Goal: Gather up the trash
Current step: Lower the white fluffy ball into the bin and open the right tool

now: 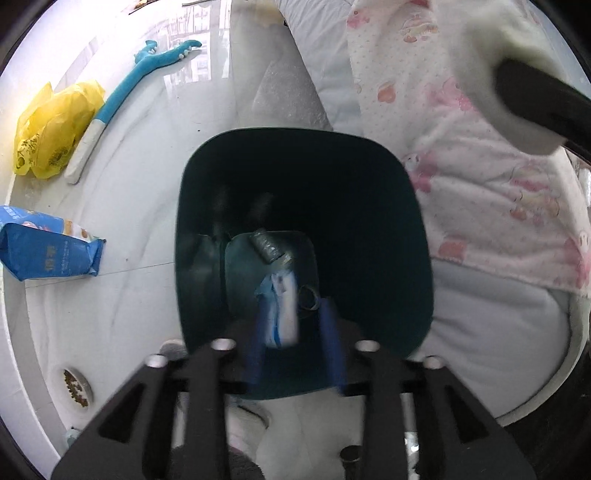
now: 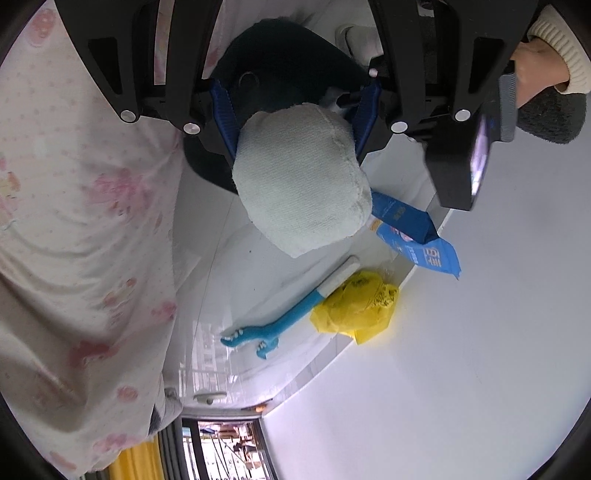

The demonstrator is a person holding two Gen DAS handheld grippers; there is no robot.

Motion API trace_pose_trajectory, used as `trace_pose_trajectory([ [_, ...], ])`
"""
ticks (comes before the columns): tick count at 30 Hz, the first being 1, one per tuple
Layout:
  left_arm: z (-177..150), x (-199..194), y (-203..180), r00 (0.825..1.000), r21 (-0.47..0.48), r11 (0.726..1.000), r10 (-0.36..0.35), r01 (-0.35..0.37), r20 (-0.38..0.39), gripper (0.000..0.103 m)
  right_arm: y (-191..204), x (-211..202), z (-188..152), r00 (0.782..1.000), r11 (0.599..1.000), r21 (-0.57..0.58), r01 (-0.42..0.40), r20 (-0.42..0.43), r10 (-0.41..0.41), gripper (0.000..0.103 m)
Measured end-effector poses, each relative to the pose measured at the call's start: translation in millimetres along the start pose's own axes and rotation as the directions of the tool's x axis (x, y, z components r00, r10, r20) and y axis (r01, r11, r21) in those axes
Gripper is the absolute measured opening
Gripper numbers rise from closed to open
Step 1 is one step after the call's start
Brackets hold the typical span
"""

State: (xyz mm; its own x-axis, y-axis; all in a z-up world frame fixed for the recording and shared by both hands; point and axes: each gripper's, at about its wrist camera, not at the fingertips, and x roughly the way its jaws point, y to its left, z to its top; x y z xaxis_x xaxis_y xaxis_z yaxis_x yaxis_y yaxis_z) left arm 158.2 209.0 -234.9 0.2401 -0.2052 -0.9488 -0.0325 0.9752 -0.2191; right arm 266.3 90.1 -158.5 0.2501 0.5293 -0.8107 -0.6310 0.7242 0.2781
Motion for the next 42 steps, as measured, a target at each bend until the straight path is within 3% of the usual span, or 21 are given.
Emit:
trace_pose_trajectory([
  [9,-4,-34,17,0.995,0.008,0.999,0.040,-0.041,0.091,0.067,9,39,0,0.997,1.000,0.007,0.020,-0.080,-0.019,0.056],
  [19,-3,-75,28,0.973,-0.017,0.998,0.070,-0.068,0.222,0.075,13,88,-11,0.980,0.999,0.011,0.044,-0.193,-0.041,0.056],
  [23,-1,-97,27,0.955,-0.027,0.998,0.061,-0.056,0.289,0.076,13,107,-18,0.970,0.998,0.003,0.060,-0.236,-0.057,0.056],
  [30,2,-138,20,0.908,-0.037,0.999,0.044,-0.032,0.417,0.076,11,131,-33,0.946,0.996,-0.010,0.088,-0.311,-0.087,0.057],
  [35,2,-160,18,0.879,-0.044,0.999,0.044,-0.026,0.476,0.076,11,134,-42,0.934,0.995,-0.021,0.093,-0.344,-0.095,0.070],
  [38,0,-172,10,0.856,-0.021,0.997,0.073,-0.073,0.511,0.076,15,130,-43,0.935,0.995,-0.027,0.092,-0.342,-0.095,0.073],
  [42,0,-184,0,0.833,0.003,0.997,0.068,-0.083,0.549,0.078,21,113,-40,0.949,0.997,-0.031,0.072,-0.307,-0.078,0.074],
])
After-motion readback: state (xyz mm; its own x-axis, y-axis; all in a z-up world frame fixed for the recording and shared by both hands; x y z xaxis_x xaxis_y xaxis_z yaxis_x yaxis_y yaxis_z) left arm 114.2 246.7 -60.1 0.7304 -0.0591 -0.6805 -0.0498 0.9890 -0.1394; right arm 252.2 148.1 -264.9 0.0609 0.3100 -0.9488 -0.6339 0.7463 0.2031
